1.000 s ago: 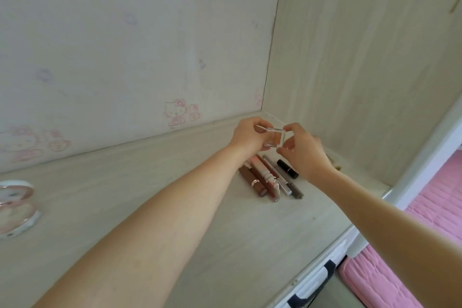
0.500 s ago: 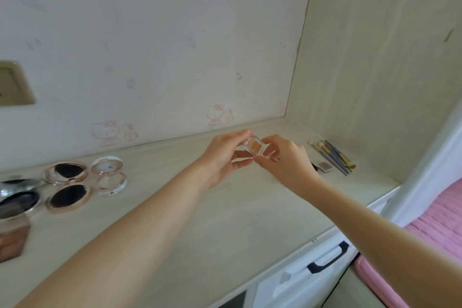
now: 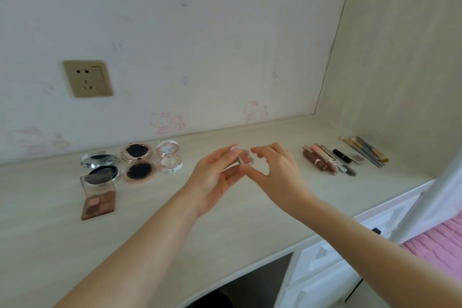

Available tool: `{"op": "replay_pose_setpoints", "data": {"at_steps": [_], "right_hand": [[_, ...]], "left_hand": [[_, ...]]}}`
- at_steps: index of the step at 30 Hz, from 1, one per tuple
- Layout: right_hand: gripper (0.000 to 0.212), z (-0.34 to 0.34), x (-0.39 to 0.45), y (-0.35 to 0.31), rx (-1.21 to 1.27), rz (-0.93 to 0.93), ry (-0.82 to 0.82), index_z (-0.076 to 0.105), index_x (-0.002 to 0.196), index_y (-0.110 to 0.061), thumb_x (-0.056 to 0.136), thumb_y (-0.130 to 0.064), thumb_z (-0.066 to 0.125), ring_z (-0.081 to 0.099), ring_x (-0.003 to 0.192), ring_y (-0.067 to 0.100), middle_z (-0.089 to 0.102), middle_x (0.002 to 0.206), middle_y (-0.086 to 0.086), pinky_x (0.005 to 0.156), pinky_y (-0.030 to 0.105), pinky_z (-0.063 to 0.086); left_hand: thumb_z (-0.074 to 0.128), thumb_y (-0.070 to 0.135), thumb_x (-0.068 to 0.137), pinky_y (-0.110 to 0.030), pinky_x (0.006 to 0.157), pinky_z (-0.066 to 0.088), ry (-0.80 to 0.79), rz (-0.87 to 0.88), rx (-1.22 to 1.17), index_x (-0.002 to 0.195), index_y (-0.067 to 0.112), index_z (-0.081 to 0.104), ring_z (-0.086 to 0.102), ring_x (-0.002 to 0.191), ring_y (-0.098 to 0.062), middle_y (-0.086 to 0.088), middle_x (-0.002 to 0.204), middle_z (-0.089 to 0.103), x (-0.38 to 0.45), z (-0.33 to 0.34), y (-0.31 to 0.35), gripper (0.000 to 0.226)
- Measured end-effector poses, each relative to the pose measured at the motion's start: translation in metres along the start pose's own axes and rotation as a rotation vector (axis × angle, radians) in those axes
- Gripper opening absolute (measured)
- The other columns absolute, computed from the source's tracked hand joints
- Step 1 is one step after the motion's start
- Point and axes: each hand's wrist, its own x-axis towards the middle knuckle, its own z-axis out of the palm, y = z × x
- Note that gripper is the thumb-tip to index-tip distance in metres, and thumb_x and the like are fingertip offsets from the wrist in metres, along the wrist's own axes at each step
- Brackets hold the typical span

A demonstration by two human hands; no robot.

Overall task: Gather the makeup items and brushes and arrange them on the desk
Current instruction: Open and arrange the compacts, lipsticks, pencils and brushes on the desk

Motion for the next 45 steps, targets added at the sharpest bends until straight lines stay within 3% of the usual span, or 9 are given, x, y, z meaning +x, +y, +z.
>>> {"op": "replay_pose_setpoints", "data": {"at_steps": [3, 6, 18, 22, 27, 30, 38, 40, 45], "right_hand": [[0.059, 0.008, -0.008, -0.022, -0.061, -0.156, -0.059, 0.042, 0.141, -0.026, 0.087, -0.037, 0.064, 0.037, 0.116, 0.014, 0.044, 0.128, -0.008, 0.094, 0.022, 0.035], [0.053, 0.015, -0.014, -0.038, -0.082, -0.297, -0.09, 0.05, 0.136, -0.019, 0.087, -0.024, 0.068, 0.043, 0.117, 0.017, 0.051, 0.128, -0.005, 0.095, 0.028, 0.043], [0.044, 0.039, -0.014, -0.071, 0.013, -0.395, -0.262, 0.067, 0.112, -0.02, 0.072, -0.034, 0.08, 0.053, 0.093, 0.014, 0.061, 0.098, -0.007, 0.081, 0.032, 0.046], [0.043, 0.045, -0.009, -0.078, 0.068, -0.404, -0.339, 0.068, 0.111, -0.023, 0.072, -0.034, 0.081, 0.055, 0.09, 0.011, 0.062, 0.096, -0.008, 0.081, 0.025, 0.045], [0.035, 0.046, -0.001, -0.078, 0.167, -0.308, -0.487, 0.07, 0.11, -0.034, 0.076, -0.04, 0.076, 0.055, 0.09, -0.011, 0.065, 0.095, -0.027, 0.079, 0.006, 0.041], [0.024, 0.048, 0.003, -0.078, 0.23, -0.259, -0.584, 0.072, 0.108, -0.033, 0.084, -0.03, 0.07, 0.063, 0.094, -0.006, 0.071, 0.1, -0.023, 0.086, 0.015, 0.049], [0.018, 0.071, 0.008, -0.08, 0.408, -0.135, -0.511, 0.073, 0.102, -0.016, 0.092, -0.01, 0.059, 0.068, 0.091, 0.0, 0.075, 0.094, -0.006, 0.091, 0.025, 0.052], [0.016, 0.077, 0.01, -0.082, 0.409, -0.125, -0.504, 0.073, 0.099, -0.018, 0.092, -0.013, 0.059, 0.067, 0.09, -0.003, 0.075, 0.091, -0.008, 0.086, 0.018, 0.051], [0.016, 0.094, 0.019, -0.082, 0.321, -0.106, -0.52, 0.07, 0.097, -0.02, 0.093, -0.015, 0.055, 0.057, 0.067, -0.016, 0.075, 0.083, -0.011, 0.053, 0.002, 0.036]], "left_hand": [[0.068, 0.025, 0.082, -0.033, 0.09, 0.054, 0.017, 0.002, 0.01, 0.111, 0.004, 0.067, 0.065, 0.105, -0.027, -0.018, 0.112, 0.067, -0.02, -0.016, 0.001, 0.036], [0.063, 0.027, 0.085, -0.031, 0.084, 0.055, 0.013, -0.009, 0.045, 0.105, 0.005, 0.071, 0.067, 0.102, -0.026, -0.017, 0.105, 0.07, -0.038, -0.029, 0.003, 0.031], [0.069, 0.034, 0.075, -0.031, 0.079, 0.056, 0.064, -0.108, 0.046, 0.103, 0.0, 0.072, 0.067, 0.099, -0.027, -0.02, 0.114, 0.067, -0.085, -0.076, 0.014, 0.044], [0.068, 0.031, 0.076, -0.032, 0.079, 0.056, 0.076, -0.109, 0.024, 0.104, -0.003, 0.071, 0.068, 0.095, -0.026, -0.021, 0.112, 0.067, -0.095, -0.086, 0.017, 0.044], [0.061, 0.025, 0.082, -0.035, 0.08, 0.056, 0.123, -0.118, 0.023, 0.105, -0.008, 0.068, 0.068, 0.099, -0.031, -0.026, 0.113, 0.066, -0.105, -0.1, 0.019, 0.04], [0.061, 0.024, 0.083, -0.035, 0.08, 0.056, 0.124, -0.121, 0.032, 0.102, -0.007, 0.07, 0.067, 0.102, -0.035, -0.028, 0.11, 0.066, -0.111, -0.104, 0.021, 0.037], [0.057, 0.019, 0.089, -0.035, 0.086, 0.056, 0.121, -0.112, 0.054, 0.109, -0.007, 0.066, 0.064, 0.108, -0.037, -0.025, 0.115, 0.065, -0.116, -0.11, 0.026, 0.034], [0.058, 0.02, 0.088, -0.033, 0.084, 0.057, 0.205, -0.053, 0.171, 0.106, -0.004, 0.068, 0.067, 0.103, -0.033, -0.021, 0.108, 0.069, -0.118, -0.109, 0.025, 0.032], [0.07, 0.011, 0.084, -0.023, 0.072, 0.058, 0.518, 0.142, 0.534, 0.104, 0.009, 0.069, 0.073, 0.083, -0.021, -0.007, 0.086, 0.075, -0.124, -0.118, 0.027, 0.02]]}}
